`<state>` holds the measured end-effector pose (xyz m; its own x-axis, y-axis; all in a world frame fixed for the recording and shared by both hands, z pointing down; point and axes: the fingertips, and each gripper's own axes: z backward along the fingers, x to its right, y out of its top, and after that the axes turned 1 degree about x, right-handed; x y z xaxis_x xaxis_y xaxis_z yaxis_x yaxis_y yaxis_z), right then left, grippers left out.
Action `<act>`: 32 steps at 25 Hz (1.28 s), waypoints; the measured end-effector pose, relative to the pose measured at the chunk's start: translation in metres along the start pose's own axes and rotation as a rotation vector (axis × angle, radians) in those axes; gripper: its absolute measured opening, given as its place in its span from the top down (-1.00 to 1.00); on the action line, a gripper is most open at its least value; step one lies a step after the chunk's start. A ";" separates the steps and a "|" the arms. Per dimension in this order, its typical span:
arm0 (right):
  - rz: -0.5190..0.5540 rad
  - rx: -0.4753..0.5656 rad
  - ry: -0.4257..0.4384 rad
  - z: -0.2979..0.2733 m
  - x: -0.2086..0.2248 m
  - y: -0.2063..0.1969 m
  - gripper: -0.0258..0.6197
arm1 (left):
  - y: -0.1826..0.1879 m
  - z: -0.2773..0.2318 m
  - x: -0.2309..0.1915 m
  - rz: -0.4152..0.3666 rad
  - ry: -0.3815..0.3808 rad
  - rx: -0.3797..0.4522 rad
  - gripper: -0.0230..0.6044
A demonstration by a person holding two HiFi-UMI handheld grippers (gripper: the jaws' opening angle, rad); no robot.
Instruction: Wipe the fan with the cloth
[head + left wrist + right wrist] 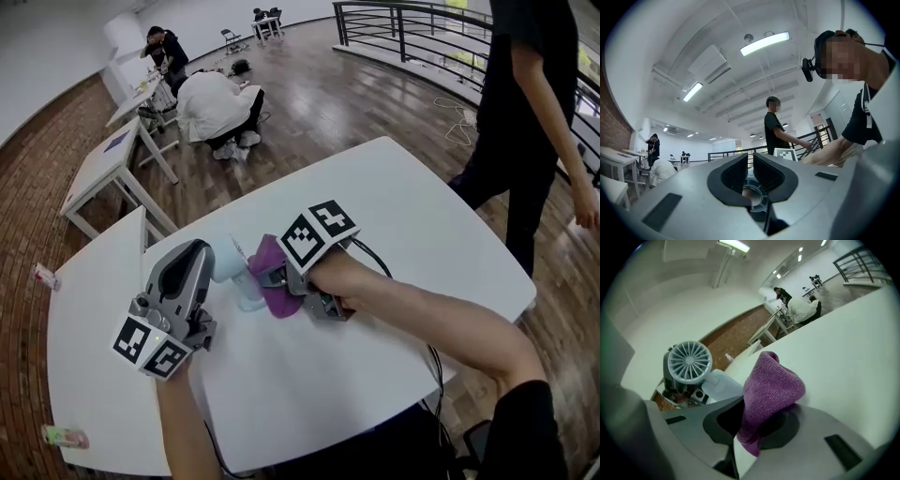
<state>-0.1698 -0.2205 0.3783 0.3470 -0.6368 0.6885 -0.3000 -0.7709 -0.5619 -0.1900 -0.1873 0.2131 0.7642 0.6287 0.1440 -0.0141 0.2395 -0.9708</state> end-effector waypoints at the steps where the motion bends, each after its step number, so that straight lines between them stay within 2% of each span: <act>1: 0.078 -0.053 -0.045 -0.001 0.002 -0.003 0.71 | 0.000 0.000 0.000 0.000 0.000 0.000 0.79; 3: 0.238 -0.135 -0.110 0.000 0.002 -0.006 0.71 | -0.001 0.002 -0.001 -0.002 0.004 -0.002 0.79; 4: 0.281 -0.135 -0.113 0.002 0.000 -0.002 0.71 | -0.002 0.003 -0.001 -0.003 0.004 -0.004 0.79; 6: 0.272 -0.029 -0.070 0.017 -0.009 0.017 0.71 | -0.003 0.003 0.000 -0.002 0.002 -0.008 0.79; 8: 0.207 0.165 0.021 0.045 -0.028 0.047 0.71 | -0.003 0.003 0.000 0.000 -0.001 -0.005 0.79; 10: 0.162 0.363 0.176 0.079 -0.061 0.076 0.71 | -0.003 0.004 -0.001 0.002 -0.001 -0.002 0.79; 12: 0.181 0.476 0.338 0.103 -0.097 0.095 0.71 | -0.003 0.003 -0.001 0.006 0.001 0.003 0.79; 13: 0.197 0.482 0.390 0.104 -0.109 0.097 0.71 | -0.003 0.003 -0.001 0.008 0.004 0.006 0.79; 15: 0.155 0.436 0.414 0.090 -0.109 0.090 0.71 | -0.003 0.004 -0.001 0.012 0.010 0.009 0.79; 21: -0.075 0.376 0.376 0.057 -0.055 0.069 0.71 | -0.004 0.004 -0.001 0.024 0.015 0.021 0.79; 23: -0.108 0.331 0.348 0.042 -0.047 0.053 0.71 | -0.002 0.009 0.000 0.026 0.016 0.024 0.79; 27: -0.056 0.159 0.131 0.024 -0.014 0.006 0.71 | -0.005 -0.003 0.013 0.052 -0.022 0.032 0.79; 30: 0.117 -0.039 0.006 0.011 0.009 -0.014 0.71 | -0.018 0.001 0.012 0.037 0.033 0.000 0.79; 32: 0.248 -0.148 -0.067 0.003 0.018 -0.025 0.71 | -0.003 -0.001 0.015 0.035 0.024 0.029 0.79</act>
<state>-0.1536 -0.2127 0.4034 0.3030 -0.8087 0.5042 -0.5075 -0.5847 -0.6329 -0.1777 -0.1790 0.2180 0.7782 0.6192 0.1050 -0.0596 0.2392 -0.9691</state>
